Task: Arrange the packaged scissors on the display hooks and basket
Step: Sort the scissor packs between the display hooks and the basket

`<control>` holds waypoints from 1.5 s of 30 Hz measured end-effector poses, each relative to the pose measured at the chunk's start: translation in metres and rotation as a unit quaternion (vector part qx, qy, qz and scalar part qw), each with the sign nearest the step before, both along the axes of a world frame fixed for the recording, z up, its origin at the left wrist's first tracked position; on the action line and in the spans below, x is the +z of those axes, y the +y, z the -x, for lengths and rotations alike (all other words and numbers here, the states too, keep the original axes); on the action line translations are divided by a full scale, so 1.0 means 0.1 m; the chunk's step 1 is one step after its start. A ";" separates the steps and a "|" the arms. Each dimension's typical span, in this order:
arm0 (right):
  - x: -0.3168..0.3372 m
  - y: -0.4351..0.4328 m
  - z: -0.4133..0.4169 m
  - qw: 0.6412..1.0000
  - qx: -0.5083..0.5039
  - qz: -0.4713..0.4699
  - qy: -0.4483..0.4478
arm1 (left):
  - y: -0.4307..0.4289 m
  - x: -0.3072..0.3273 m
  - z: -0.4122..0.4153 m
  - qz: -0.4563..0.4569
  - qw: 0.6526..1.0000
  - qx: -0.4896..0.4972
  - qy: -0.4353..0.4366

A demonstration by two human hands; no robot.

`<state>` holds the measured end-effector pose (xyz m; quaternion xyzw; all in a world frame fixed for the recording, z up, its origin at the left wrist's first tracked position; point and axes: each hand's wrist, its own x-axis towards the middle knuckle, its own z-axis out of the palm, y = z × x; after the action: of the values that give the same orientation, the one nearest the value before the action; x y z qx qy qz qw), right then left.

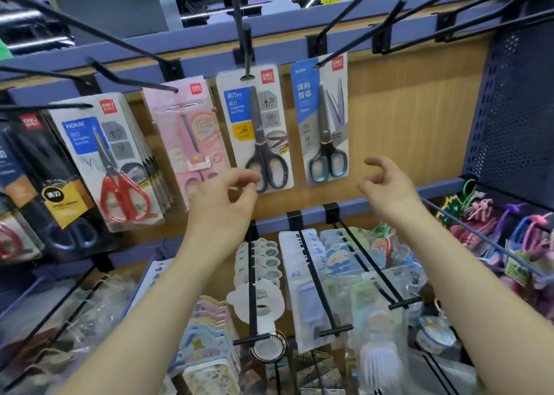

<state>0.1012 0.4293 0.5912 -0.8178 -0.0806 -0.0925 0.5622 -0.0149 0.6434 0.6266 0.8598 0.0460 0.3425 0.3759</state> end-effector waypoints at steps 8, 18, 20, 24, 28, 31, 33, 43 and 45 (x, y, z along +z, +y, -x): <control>-0.16 -0.44 1.16 0.997 0.025 -0.052 -0.041 | -0.35 -0.32 0.75 -0.023 0.986 -0.167 0.011; -0.95 -1.18 2.82 0.956 -0.045 0.283 0.057 | -0.94 -1.51 1.40 -0.146 0.915 -0.376 0.031; -1.22 -1.38 3.12 0.935 -0.056 0.328 0.118 | -1.15 -1.77 1.49 -0.144 0.897 -0.411 0.070; -1.86 -1.92 3.66 0.896 -0.108 0.374 0.215 | -1.67 -2.28 1.61 -0.163 0.851 -0.473 0.162; -2.45 -2.54 4.17 0.861 -0.168 0.350 0.329 | -2.30 -2.84 1.65 -0.172 0.786 -0.511 0.301; -2.84 -3.03 4.46 0.836 -0.198 0.316 0.403 | -2.86 -3.30 1.64 -0.163 0.770 -0.502 0.360; -3.14 -3.37 4.59 0.828 -0.226 0.275 0.433 | -3.24 -3.62 1.63 -0.165 0.757 -0.493 0.395; -4.47 -4.31 4.51 0.774 -0.336 0.088 0.530 | -4.59 -5.14 1.21 -0.150 0.698 -0.452 0.535; -4.74 -4.40 4.38 0.763 -0.362 0.061 0.532 | -4.81 -5.43 1.06 -0.149 0.686 -0.452 0.550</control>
<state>-0.3365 -0.0107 0.1174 -0.7366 0.5283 0.1662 0.3882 -0.1209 0.1620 0.0836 0.8551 -0.2011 -0.4013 0.2594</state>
